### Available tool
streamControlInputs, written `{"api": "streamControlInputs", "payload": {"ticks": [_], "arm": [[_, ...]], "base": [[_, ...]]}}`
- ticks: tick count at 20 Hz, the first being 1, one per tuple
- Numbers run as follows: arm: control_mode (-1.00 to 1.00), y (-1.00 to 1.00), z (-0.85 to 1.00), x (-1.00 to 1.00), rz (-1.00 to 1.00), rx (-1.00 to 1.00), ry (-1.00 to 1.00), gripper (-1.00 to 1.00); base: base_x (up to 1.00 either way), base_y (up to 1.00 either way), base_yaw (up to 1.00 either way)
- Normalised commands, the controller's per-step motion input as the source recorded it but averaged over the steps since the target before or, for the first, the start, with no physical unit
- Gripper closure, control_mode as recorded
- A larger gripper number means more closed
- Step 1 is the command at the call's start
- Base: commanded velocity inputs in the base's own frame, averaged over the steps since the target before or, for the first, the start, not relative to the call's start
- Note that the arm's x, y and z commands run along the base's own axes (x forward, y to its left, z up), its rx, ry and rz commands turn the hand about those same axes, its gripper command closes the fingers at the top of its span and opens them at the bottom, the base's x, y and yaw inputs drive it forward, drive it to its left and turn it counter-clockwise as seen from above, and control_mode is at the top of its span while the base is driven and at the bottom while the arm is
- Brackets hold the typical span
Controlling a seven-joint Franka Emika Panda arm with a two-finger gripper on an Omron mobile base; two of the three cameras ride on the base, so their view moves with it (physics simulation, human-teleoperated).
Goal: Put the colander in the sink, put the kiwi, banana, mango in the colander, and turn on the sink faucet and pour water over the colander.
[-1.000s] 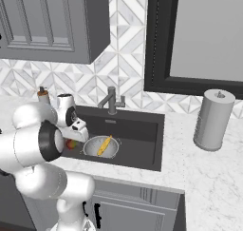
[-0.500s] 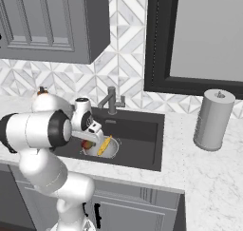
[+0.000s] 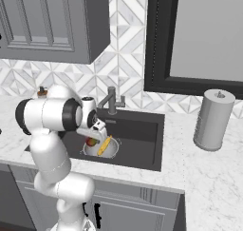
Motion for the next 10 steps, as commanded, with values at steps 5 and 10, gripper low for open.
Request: {"api": "streamControlInputs", "payload": {"ticks": [5,10], "arm": [[-1.0,0.0,-0.51,0.04,0.0,0.0,0.0,1.0],[-1.0,0.0,-0.17,0.2,-0.01,0.0,-0.03,1.0]], "base": [[0.0,0.0,0.0],[0.0,0.0,0.0]]}}
